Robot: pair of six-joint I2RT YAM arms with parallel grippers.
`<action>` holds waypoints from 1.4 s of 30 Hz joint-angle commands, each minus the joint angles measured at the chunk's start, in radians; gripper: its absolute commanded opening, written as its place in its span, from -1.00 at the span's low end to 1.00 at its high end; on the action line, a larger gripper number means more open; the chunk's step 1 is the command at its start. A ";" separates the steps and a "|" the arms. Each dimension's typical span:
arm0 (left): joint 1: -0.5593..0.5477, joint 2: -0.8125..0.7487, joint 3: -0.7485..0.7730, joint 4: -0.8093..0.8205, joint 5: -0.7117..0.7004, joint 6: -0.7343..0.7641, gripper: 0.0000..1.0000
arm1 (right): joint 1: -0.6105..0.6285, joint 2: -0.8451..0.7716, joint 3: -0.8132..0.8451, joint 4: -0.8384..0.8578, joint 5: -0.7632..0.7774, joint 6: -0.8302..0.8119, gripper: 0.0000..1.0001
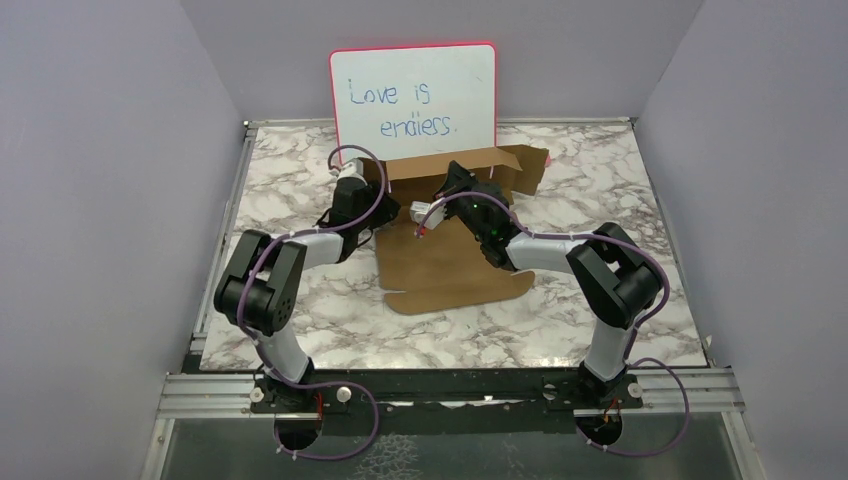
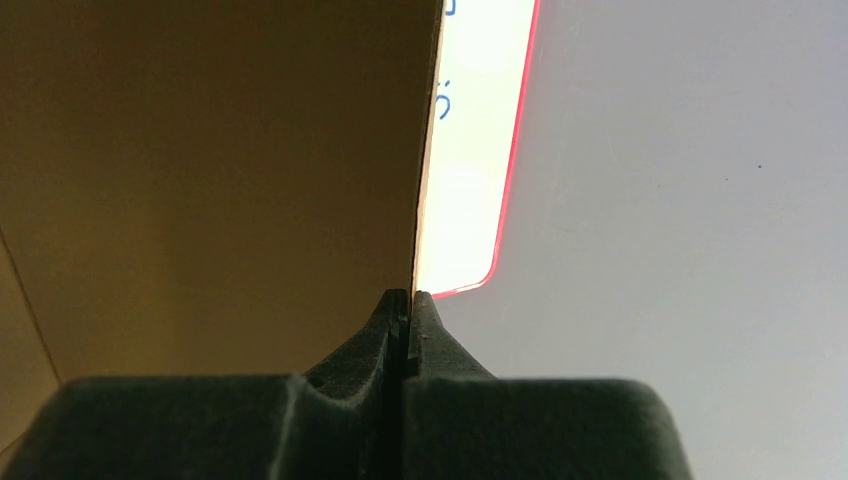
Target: Fold the paper box
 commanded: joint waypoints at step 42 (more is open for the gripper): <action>0.198 -0.407 0.146 -0.506 0.076 0.401 0.25 | 0.005 -0.036 0.008 -0.081 -0.021 0.016 -0.98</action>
